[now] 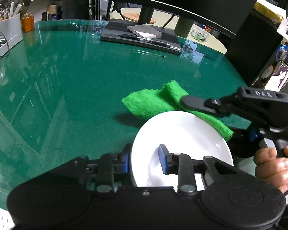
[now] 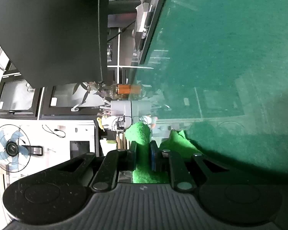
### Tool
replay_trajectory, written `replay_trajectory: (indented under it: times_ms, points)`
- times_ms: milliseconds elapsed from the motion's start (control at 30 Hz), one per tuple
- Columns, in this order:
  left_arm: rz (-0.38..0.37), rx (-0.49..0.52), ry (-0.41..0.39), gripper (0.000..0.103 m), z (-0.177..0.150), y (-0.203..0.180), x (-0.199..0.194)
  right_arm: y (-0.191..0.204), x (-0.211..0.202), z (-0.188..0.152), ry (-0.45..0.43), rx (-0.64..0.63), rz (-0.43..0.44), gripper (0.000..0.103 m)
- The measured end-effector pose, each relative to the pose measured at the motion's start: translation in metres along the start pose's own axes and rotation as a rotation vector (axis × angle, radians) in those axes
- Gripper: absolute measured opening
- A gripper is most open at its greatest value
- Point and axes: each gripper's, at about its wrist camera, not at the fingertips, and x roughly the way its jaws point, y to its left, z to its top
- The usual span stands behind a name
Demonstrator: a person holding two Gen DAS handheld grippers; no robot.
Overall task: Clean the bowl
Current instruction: 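Wipe the bowl's outer side with the cloth in the right tool while the left tool holds it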
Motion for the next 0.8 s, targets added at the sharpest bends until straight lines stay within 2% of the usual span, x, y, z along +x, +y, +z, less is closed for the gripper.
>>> replay_trajectory:
  times_ms: [200, 500, 567, 667, 800]
  points:
    - [-0.002, 0.014, -0.001, 0.033, 0.001, 0.002, 0.002, -0.011, -0.034, -0.013, -0.03, 0.042, -0.001, 0.015]
    - [-0.01, 0.012, -0.002, 0.032, 0.0, 0.0, 0.002, 0.0, 0.024, 0.009, 0.065, 0.004, 0.007, 0.015]
    - [-0.018, 0.008, -0.003, 0.033, 0.0, -0.001, 0.002, 0.0, 0.025, 0.009, 0.072, 0.008, 0.011, 0.015]
    - [-0.034, 0.009, -0.002, 0.035, 0.002, -0.001, 0.004, -0.004, 0.01, 0.004, 0.054, 0.023, 0.02, 0.015]
    - [-0.06, 0.013, 0.004, 0.038, 0.003, -0.003, 0.004, -0.017, -0.025, -0.012, -0.018, 0.078, 0.05, 0.015]
